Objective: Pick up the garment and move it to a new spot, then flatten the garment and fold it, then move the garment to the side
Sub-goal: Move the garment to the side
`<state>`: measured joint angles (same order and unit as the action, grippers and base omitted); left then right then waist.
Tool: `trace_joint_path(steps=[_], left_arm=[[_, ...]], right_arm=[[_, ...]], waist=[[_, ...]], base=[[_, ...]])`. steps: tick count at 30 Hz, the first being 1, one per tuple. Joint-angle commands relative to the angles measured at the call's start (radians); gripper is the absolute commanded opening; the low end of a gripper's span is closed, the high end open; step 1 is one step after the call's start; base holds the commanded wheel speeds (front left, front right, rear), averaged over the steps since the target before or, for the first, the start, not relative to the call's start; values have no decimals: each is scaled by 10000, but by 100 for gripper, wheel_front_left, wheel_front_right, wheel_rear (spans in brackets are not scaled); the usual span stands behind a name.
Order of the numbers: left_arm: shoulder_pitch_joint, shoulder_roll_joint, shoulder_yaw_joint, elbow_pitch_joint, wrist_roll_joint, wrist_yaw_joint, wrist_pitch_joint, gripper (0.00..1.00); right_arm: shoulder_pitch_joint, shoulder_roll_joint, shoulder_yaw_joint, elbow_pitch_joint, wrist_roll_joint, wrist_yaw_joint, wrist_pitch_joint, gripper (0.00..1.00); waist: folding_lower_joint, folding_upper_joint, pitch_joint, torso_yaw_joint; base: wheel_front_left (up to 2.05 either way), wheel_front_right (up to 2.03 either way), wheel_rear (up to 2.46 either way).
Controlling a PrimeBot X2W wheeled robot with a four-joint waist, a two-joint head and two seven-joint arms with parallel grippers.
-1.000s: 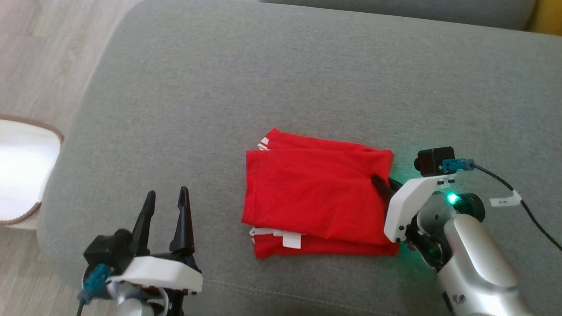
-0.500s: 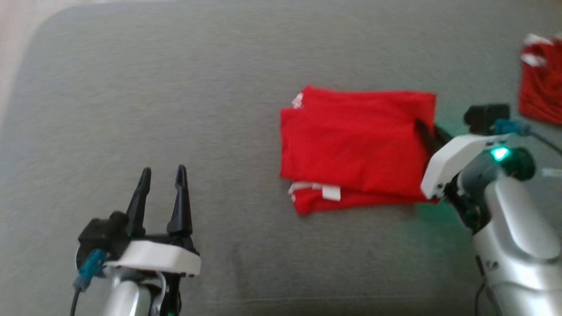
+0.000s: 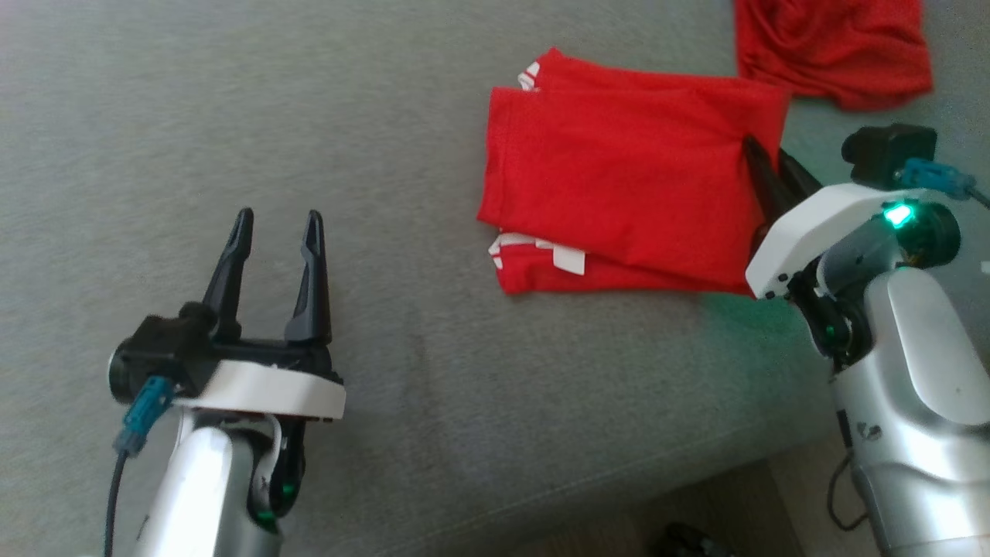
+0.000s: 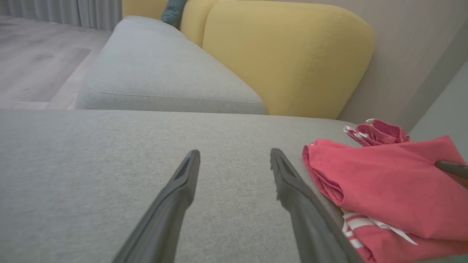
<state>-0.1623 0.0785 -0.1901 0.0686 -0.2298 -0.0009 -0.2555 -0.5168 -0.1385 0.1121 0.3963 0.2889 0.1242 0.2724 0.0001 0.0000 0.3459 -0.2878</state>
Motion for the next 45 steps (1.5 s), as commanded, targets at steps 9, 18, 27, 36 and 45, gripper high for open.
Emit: trace_joint_path(steps=[9, 18, 27, 36, 45], left_arm=[[-390, 221, 158, -293, 96, -14, 15, 100], [-314, 105, 181, -287, -67, 120, -29, 100], [-225, 24, 177, -361, -124, 142, -55, 100], [-186, -42, 31, -482, -58, 90, -60, 100], [-169, -73, -8, -533, 15, 67, -61, 100]], right_arm=[[-908, 62, -43, -209, -326, 65, -313, 0], [-2520, -1200, -240, 479, -1240, 65, 82, 0], [-3836, -3194, -416, 1239, -2145, 65, 831, 0], [-4375, -4378, -551, 1602, -2407, 65, 1204, 0], [-4331, -4553, -793, 1805, -3348, 65, 1106, 18]], waist=[[-1, 0, 527, -345], [-1, 0, 327, 420], [-1, 0, 436, 1183], [-1, 0, 593, 1649], [-1, 0, 728, 1794]], base=[[0, 0, 0], [0, 0, 0], [0, 0, 0], [0, 0, 0], [0, 0, 0]])
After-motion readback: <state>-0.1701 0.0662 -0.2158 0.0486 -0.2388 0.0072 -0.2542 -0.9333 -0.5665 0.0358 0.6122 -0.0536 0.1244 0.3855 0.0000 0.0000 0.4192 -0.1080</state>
